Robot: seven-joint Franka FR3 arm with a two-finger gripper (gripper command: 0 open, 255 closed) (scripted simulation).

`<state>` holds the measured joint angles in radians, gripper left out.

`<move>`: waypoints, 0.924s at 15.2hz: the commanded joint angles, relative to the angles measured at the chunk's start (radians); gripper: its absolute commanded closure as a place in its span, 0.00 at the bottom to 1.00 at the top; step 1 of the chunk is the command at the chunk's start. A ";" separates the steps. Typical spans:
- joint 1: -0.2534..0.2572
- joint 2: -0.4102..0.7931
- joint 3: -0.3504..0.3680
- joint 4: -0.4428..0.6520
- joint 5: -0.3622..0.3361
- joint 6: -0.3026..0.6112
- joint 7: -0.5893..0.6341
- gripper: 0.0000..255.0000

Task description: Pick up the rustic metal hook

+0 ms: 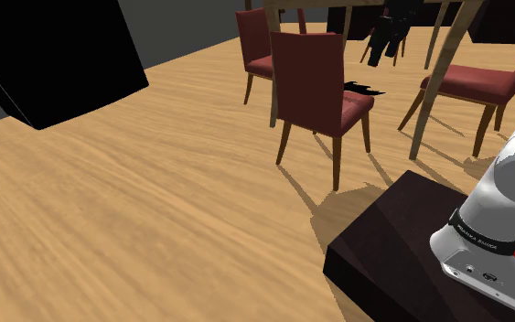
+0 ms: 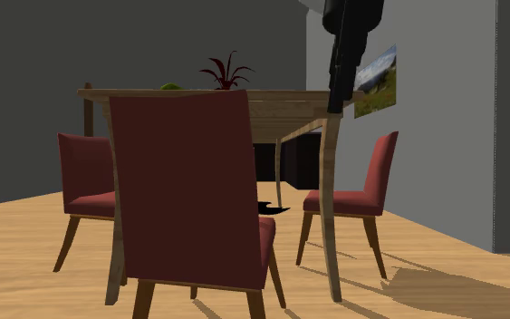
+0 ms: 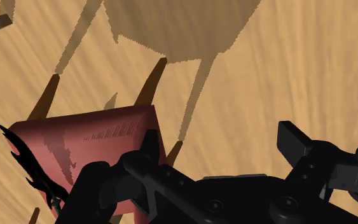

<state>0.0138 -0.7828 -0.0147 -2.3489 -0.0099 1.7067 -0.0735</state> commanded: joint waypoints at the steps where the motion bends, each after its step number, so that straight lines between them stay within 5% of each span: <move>1: 0.000 0.000 0.000 0.000 0.000 0.000 0.000 0.00; 14: -0.021 0.414 -0.230 0.189 -0.067 0.140 -0.338 0.00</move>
<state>-0.0067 -0.4052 -0.2297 -2.1837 -0.0773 1.8401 -0.3839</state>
